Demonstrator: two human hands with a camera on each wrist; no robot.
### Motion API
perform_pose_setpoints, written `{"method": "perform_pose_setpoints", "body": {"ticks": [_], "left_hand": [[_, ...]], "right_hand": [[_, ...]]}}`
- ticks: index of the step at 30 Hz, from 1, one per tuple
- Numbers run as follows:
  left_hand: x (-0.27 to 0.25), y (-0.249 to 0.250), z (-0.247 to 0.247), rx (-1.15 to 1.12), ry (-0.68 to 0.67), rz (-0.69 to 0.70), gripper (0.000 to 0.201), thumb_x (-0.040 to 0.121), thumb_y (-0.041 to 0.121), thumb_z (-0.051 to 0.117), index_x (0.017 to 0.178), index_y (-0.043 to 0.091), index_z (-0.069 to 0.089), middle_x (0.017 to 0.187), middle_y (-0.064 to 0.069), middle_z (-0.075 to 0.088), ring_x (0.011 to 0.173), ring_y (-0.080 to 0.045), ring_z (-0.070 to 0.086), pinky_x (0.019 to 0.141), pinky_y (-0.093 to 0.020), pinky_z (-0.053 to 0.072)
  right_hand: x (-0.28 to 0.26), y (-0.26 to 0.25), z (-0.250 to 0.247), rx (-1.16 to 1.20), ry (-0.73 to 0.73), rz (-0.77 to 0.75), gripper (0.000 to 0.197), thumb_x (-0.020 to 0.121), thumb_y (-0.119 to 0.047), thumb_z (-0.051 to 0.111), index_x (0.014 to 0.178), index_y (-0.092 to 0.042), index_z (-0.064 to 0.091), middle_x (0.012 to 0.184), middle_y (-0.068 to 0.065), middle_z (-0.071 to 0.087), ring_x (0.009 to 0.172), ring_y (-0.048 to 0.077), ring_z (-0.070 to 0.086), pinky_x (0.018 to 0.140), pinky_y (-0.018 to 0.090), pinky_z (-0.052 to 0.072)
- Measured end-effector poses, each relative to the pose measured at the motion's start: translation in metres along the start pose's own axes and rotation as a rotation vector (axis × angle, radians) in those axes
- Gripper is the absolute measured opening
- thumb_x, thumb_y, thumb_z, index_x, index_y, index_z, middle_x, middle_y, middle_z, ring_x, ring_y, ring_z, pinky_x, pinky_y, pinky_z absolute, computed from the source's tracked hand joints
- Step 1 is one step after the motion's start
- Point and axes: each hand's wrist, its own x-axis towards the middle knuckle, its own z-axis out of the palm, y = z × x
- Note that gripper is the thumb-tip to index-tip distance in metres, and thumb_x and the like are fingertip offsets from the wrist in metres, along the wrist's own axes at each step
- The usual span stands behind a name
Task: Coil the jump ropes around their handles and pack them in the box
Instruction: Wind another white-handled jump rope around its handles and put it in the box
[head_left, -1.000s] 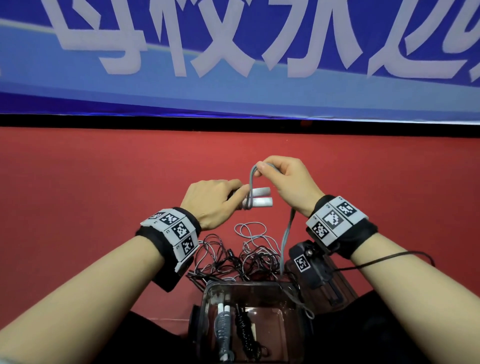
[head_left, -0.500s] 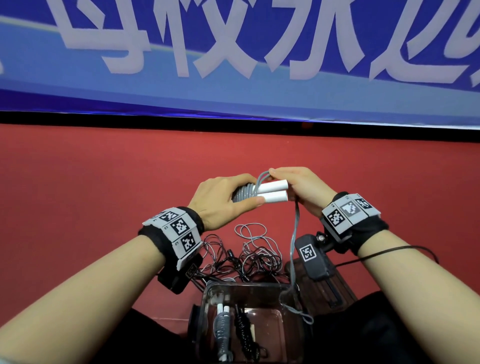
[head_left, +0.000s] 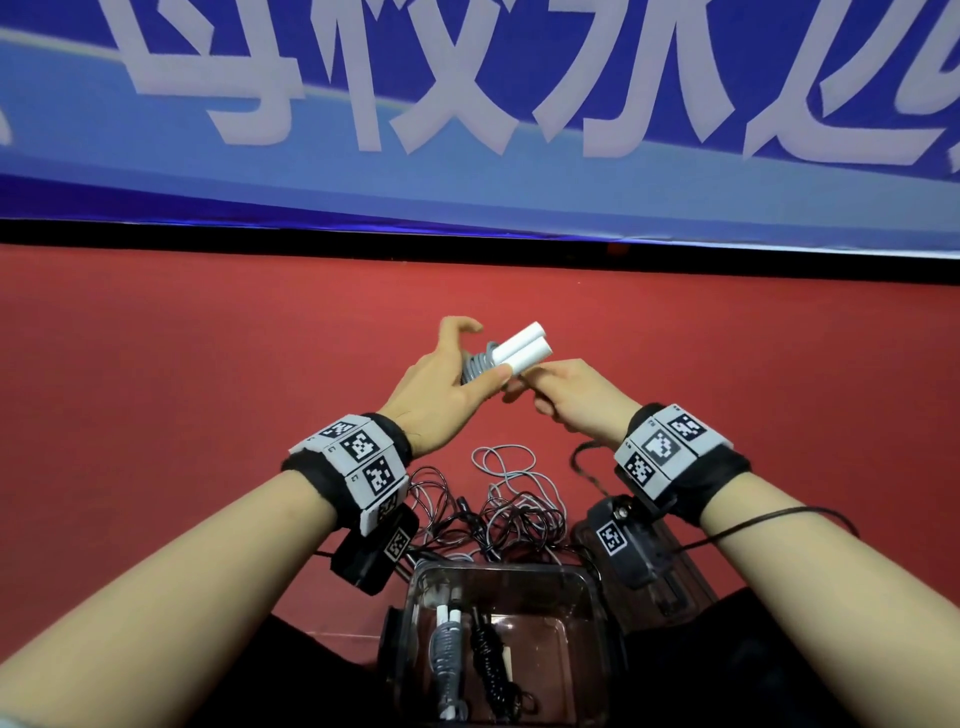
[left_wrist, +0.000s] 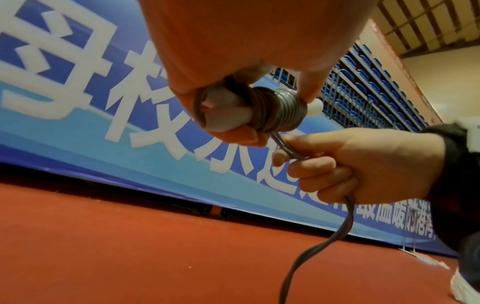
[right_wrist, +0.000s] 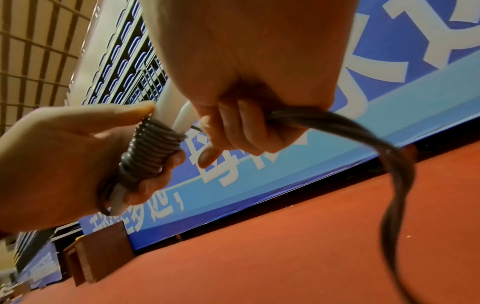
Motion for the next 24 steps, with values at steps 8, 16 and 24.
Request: {"method": "perform_pose_setpoints", "body": {"ticks": [8,16,24], "left_hand": [[0.004,-0.007,-0.004,0.022,0.019,-0.074,0.038,0.084,0.059,0.04,0.118,0.043,0.048,0.092,0.0,0.067,0.079,-0.027,0.061,0.074,-0.05,0.053],[0.011,-0.012,-0.005,0.118,0.101,-0.256,0.03,0.097,0.046,0.043,0.122,0.029,0.044,0.095,-0.002,0.066,0.078,-0.027,0.058,0.072,-0.038,0.044],[0.014,-0.007,-0.007,0.268,0.216,-0.291,0.031,0.095,0.05,0.044,0.118,0.03,0.052,0.096,-0.001,0.063,0.087,-0.032,0.057,0.071,-0.035,0.037]], "right_hand": [[-0.006,-0.006,0.008,-0.225,-0.031,-0.106,0.032,0.102,-0.03,0.042,0.097,-0.017,0.071,0.055,-0.006,0.041,0.046,0.009,0.034,0.054,0.029,0.028],[-0.008,-0.007,0.012,-0.397,0.011,-0.27,0.024,0.098,-0.029,0.051,0.101,-0.018,0.072,0.081,0.012,0.07,0.077,0.03,0.062,0.072,0.04,0.047],[-0.013,-0.016,0.006,-0.39,0.212,-0.374,0.034,0.088,-0.041,0.065,0.065,-0.016,0.066,0.049,0.0,0.05,0.05,0.014,0.041,0.055,0.034,0.039]]}}
